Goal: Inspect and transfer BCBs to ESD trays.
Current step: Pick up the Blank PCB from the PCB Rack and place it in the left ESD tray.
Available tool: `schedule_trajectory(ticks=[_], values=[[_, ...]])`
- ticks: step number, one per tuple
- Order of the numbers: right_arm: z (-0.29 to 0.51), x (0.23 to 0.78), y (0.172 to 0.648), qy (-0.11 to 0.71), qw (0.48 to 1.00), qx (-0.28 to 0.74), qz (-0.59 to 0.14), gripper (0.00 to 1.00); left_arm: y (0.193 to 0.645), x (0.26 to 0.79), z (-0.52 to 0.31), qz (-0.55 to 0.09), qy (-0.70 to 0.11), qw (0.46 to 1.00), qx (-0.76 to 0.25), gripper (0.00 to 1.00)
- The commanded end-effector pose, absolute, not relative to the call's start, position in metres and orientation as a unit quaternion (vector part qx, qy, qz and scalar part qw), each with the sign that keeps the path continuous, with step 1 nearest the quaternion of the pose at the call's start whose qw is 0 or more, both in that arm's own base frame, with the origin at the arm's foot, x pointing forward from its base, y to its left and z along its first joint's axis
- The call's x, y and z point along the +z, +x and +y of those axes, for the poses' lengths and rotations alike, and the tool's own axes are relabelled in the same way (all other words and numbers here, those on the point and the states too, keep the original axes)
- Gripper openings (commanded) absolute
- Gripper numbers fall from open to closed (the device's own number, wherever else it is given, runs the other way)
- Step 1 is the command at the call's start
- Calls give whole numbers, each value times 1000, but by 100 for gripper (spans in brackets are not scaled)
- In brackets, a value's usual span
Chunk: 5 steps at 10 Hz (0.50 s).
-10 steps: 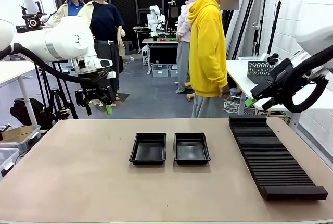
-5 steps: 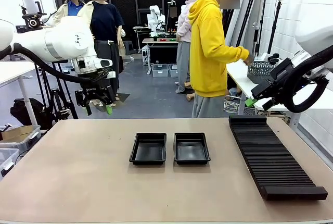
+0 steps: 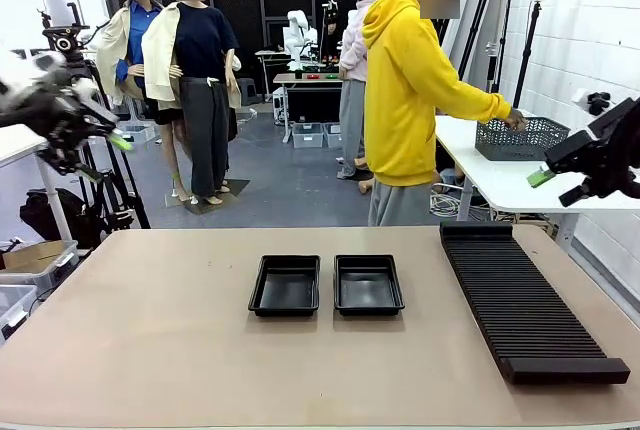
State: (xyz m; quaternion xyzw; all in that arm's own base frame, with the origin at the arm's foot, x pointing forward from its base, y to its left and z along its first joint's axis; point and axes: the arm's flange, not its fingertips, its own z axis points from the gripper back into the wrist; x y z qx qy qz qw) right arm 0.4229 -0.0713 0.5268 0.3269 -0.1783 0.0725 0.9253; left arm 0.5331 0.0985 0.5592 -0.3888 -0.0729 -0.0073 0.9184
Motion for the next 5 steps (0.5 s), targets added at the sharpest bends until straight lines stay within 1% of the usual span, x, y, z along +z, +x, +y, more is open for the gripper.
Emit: schedule_trajectory(ticks=[1,2,3,4,5], values=[[-99,521,444,421,890,76,-158,100,535,524,127,-35,-488,870,-50,100],[-125,520,443,466,866,64,-171,100,547,507,157,-17,-548,836,-38,100],[-149,521,435,500,842,51,-196,100,554,495,180,-22,-597,801,-42,100],[-169,519,421,515,828,35,-217,100,550,485,197,-27,-619,783,-51,100],[-184,512,413,531,819,21,-215,100,547,481,205,-28,-621,781,-50,100]])
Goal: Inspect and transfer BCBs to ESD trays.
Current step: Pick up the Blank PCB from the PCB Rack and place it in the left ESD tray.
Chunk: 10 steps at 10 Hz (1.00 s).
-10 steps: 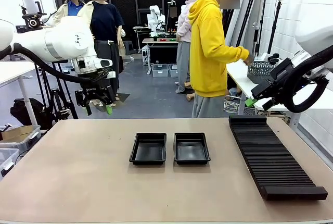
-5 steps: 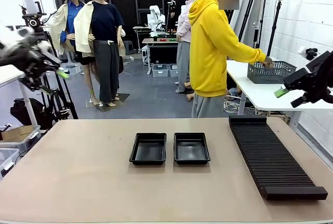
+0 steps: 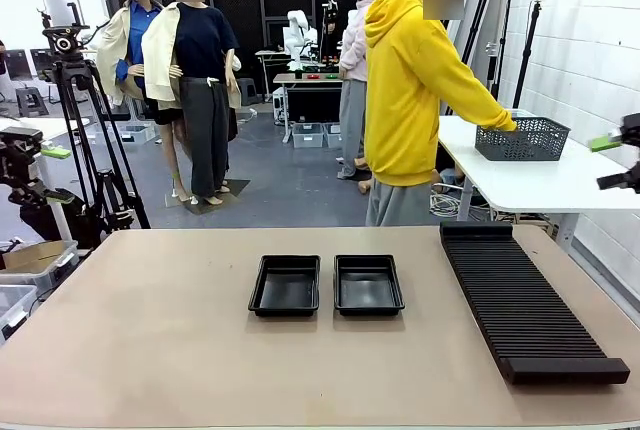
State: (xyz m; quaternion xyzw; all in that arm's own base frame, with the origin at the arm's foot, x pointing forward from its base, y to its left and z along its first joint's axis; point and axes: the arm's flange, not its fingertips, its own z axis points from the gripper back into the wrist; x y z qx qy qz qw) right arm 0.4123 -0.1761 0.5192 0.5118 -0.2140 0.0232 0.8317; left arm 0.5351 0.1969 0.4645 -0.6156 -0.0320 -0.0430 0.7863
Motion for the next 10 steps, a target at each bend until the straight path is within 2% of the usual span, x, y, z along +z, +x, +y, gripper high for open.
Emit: schedule_trajectory(ticks=[1,4,10], values=[[-194,501,415,536,818,3,-208,100,552,474,209,-26,-624,779,-56,100],[-206,479,428,562,806,-4,-185,100,556,461,219,-31,-655,751,-78,100],[-209,459,439,615,770,-3,-170,100,548,458,229,-44,-658,746,-91,100]])
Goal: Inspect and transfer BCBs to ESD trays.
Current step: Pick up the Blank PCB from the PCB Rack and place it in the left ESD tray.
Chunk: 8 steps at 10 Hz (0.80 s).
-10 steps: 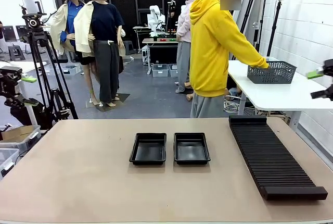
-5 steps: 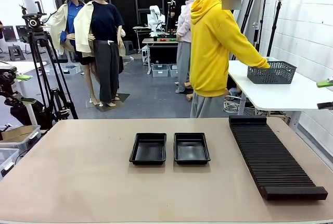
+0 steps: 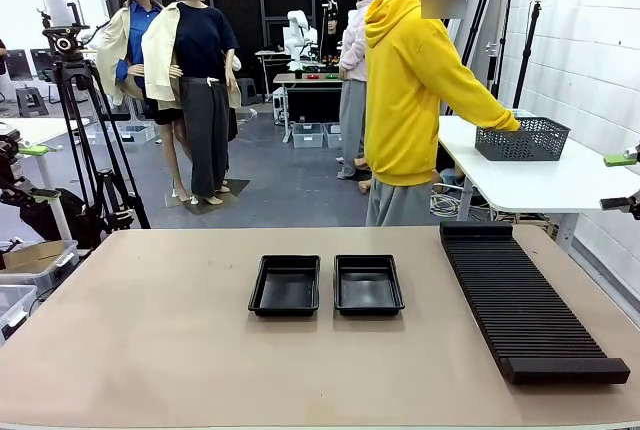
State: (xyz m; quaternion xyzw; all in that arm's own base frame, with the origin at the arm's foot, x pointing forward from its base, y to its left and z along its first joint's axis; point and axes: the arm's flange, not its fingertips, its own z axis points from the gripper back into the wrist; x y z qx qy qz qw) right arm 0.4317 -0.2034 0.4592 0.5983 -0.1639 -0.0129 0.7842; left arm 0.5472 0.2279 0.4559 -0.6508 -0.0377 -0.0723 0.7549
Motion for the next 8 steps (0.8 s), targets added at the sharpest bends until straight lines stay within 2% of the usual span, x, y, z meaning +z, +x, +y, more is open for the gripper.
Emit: schedule_trajectory(ticks=[1,4,5,8], values=[[-206,455,441,627,760,-4,-174,100,548,458,229,-41,-657,747,-95,100],[-203,456,434,620,764,-2,-178,100,546,459,225,-31,-644,756,-117,100],[-202,454,436,622,765,-16,-167,100,547,457,225,-36,-654,752,-80,100],[-202,454,436,622,765,-16,-167,100,547,457,225,-36,-654,752,-80,100]])
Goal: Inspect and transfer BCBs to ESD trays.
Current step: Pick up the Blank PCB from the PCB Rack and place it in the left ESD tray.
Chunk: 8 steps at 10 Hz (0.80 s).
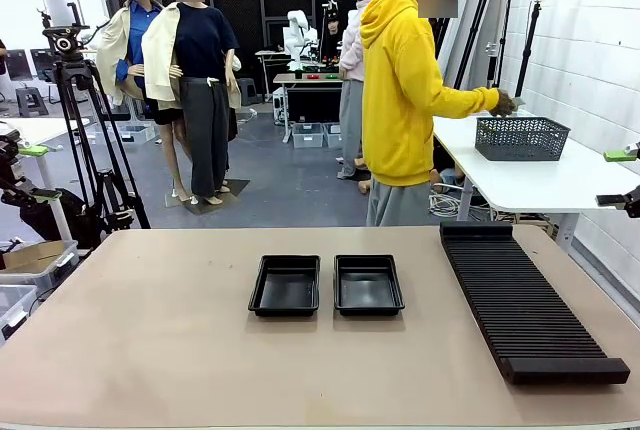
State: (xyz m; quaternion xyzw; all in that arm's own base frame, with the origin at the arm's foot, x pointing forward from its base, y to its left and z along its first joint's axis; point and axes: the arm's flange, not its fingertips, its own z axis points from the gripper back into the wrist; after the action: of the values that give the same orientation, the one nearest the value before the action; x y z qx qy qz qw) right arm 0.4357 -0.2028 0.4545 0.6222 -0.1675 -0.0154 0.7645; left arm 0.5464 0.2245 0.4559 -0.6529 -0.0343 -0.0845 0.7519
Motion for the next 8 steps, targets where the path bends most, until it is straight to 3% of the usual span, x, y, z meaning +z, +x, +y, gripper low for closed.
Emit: schedule_trajectory(ticks=[1,8], values=[[-202,454,436,622,765,-16,-167,100,547,457,225,-36,-654,752,-80,100],[-202,454,436,622,765,-16,-167,100,547,457,225,-36,-654,752,-80,100]])
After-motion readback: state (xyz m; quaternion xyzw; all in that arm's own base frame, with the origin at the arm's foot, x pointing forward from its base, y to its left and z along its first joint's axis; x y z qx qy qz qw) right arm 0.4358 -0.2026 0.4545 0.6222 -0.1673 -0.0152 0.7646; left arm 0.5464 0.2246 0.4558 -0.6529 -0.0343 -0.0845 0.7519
